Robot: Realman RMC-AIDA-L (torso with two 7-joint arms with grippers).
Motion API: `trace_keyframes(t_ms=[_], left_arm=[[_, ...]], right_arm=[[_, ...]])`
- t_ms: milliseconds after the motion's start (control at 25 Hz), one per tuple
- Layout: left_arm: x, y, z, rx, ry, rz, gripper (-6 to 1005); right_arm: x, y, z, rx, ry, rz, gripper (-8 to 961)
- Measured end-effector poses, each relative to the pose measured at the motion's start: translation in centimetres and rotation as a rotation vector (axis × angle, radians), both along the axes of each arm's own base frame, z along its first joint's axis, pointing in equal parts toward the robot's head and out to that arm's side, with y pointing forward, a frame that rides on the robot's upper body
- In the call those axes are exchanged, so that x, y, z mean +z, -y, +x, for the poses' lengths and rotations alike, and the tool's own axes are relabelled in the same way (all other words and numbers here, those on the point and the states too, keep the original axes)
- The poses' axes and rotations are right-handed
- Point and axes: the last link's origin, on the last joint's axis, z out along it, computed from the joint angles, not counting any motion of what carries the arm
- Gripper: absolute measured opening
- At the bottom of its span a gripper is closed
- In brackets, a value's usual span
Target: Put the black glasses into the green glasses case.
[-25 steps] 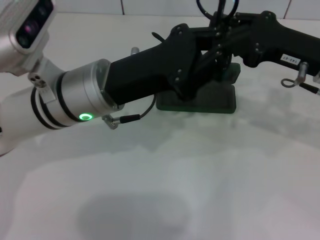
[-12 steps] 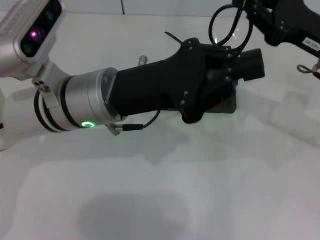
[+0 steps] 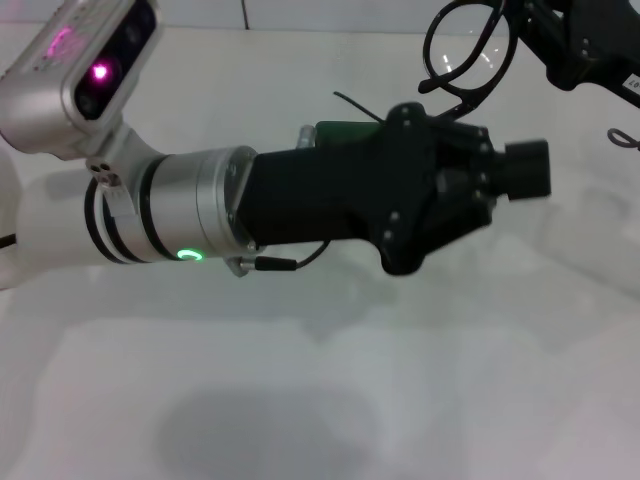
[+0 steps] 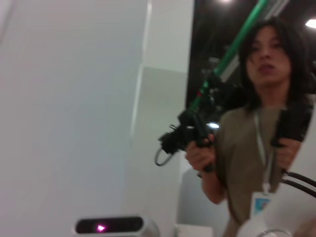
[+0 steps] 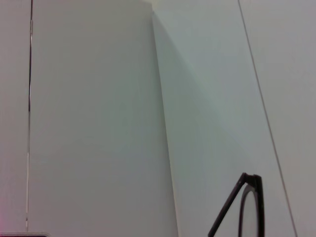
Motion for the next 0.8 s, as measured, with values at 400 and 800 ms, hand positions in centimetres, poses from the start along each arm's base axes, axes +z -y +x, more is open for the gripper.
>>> trace_keyframes(t_ms=[400, 800], left_arm=[[-0.6, 0.4, 0.9, -0.085, -0.049, -0.041, 49], [-0.1, -1.3, -0.1, 0.093, 0.001, 0.020, 49]], right_arm=[[0.3, 0.2, 0.3, -0.007, -0.027, 0.010, 103], [-0.1, 0.6, 0.4, 0.002, -0.032, -0.007, 103]])
